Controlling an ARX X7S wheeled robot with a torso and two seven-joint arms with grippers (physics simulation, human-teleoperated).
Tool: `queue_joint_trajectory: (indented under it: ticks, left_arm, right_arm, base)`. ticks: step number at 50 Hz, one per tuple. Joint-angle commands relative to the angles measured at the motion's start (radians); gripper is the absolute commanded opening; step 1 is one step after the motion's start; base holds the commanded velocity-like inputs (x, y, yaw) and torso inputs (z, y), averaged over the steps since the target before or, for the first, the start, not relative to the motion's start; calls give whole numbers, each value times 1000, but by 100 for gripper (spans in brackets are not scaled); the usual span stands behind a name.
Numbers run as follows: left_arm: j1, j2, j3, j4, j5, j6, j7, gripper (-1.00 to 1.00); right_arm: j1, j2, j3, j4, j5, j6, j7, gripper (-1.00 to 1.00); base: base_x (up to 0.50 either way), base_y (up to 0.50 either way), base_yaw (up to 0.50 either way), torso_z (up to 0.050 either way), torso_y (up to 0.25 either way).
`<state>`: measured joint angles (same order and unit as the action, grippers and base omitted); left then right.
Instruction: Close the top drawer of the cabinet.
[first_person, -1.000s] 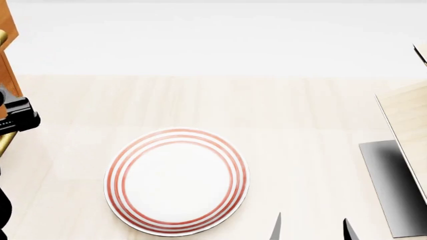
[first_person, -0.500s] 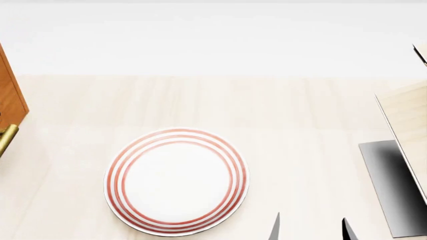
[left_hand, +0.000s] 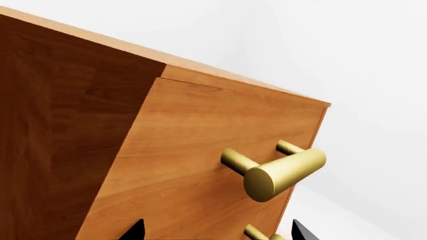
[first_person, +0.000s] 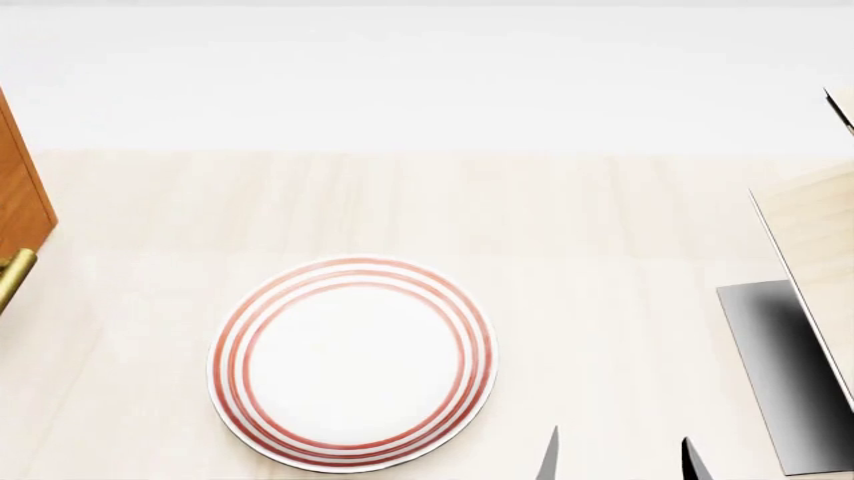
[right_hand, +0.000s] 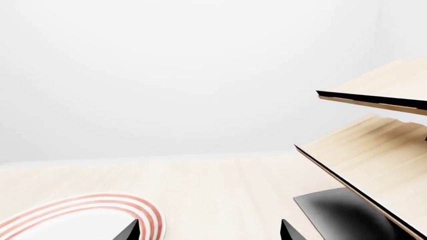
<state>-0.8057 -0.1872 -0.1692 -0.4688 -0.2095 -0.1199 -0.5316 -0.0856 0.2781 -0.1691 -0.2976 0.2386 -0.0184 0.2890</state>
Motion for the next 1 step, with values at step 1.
queue_joint_trajectory:
  ticks: [1]
  left_arm:
    - [7,-63,-55,-6,-23,-16,-52,100]
  right_arm:
    - [0,3,-1,8,4,-8,2,100]
  base:
    - [12,7,8,0,0]
